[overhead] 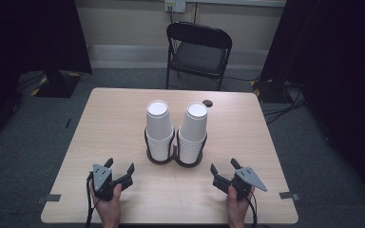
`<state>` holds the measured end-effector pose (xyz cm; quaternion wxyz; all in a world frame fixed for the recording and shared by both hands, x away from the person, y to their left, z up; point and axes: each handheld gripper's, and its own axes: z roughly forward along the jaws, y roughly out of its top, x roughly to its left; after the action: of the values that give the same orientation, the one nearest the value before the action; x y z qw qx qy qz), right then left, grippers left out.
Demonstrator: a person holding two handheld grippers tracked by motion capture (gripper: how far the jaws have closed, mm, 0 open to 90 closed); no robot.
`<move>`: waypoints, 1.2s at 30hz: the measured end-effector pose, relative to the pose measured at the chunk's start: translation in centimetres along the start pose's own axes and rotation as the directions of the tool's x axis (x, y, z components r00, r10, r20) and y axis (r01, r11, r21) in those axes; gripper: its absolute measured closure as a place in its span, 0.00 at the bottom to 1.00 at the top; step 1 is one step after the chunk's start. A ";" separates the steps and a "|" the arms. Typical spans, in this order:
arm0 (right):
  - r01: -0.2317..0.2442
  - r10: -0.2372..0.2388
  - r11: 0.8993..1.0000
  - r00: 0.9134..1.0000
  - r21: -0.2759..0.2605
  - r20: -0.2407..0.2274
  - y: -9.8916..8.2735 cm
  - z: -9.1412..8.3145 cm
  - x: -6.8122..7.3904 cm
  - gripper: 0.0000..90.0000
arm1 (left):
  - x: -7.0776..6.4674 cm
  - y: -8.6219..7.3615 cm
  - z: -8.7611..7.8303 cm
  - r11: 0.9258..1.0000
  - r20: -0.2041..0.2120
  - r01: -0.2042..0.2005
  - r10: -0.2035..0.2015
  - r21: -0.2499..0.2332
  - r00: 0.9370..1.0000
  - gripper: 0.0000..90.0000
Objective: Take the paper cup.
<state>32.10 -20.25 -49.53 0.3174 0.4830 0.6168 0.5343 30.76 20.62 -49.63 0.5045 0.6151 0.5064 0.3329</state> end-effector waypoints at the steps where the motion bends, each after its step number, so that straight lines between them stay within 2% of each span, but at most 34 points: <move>1: -0.002 0.002 1.000 1.000 0.002 0.002 0.0 0.0 0.0 0.17 | 0.0 0.0 0.0 1.000 0.008 0.002 -0.002 -0.001 1.000 0.20; 5: 0.001 -0.001 1.000 1.000 0.010 0.010 0.0 0.1 0.1 0.18 | 0.1 0.0 0.0 1.000 0.021 0.004 -0.004 -0.003 1.000 0.20; 9: -0.007 0.006 0.999 1.000 0.038 0.029 0.1 0.3 0.0 0.21 | 0.1 -0.1 -0.1 1.000 0.001 0.011 -0.011 -0.022 1.000 0.20; 10: -0.022 0.022 0.999 1.000 0.041 0.006 0.1 0.2 -0.1 0.23 | 0.1 -0.1 -0.2 0.999 0.003 0.014 -0.013 -0.029 1.000 0.20; 14: -0.036 0.036 0.998 0.999 0.054 0.003 0.1 0.3 -0.2 0.25 | 0.2 -0.1 -0.2 1.000 0.013 0.022 -0.022 -0.012 1.000 0.23; 16: -0.064 0.064 0.996 0.998 0.064 0.006 0.1 0.4 -0.3 0.26 | 0.2 -0.1 -0.2 1.000 0.017 0.021 -0.021 -0.015 1.000 0.25; 19: -0.090 0.091 0.994 0.996 0.065 -0.016 0.1 0.4 -0.3 0.27 | 0.1 -0.1 -0.3 1.000 0.012 0.020 -0.020 -0.022 1.000 0.25; 23: -0.070 0.072 0.995 0.997 0.076 -0.027 0.3 0.4 0.0 0.27 | 0.3 -0.1 -0.3 0.999 0.018 0.029 -0.028 -0.019 0.999 0.25; 24: -0.062 0.066 0.995 0.997 0.072 -0.048 0.7 0.3 0.2 0.27 | 0.3 -0.1 -0.2 1.000 0.024 0.027 -0.026 -0.015 0.999 0.25; 27: -0.052 0.056 0.997 0.997 0.065 -0.059 1.2 0.2 0.4 0.28 | 0.2 -0.1 -0.2 1.000 0.020 0.020 -0.020 -0.012 1.000 0.25; 28: -0.042 0.047 0.997 0.996 0.059 -0.078 2.0 0.2 0.6 0.29 | 0.2 -0.1 -0.2 1.000 0.032 0.009 -0.009 -0.015 0.999 0.25; 35: -0.014 0.018 0.999 0.993 0.038 -0.115 3.6 0.3 1.0 0.30 | 0.2 -0.1 -0.3 1.000 0.039 0.012 -0.011 -0.025 0.999 0.24; 36: -0.008 0.012 0.999 0.992 0.033 -0.124 4.1 0.4 1.3 0.30 | 0.2 -0.2 -0.4 0.999 0.044 0.015 -0.013 -0.038 0.999 0.23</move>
<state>33.07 -19.09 -45.51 0.2681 0.4570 0.6414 0.5548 30.39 20.90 -49.71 0.5294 0.6088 0.4931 0.3255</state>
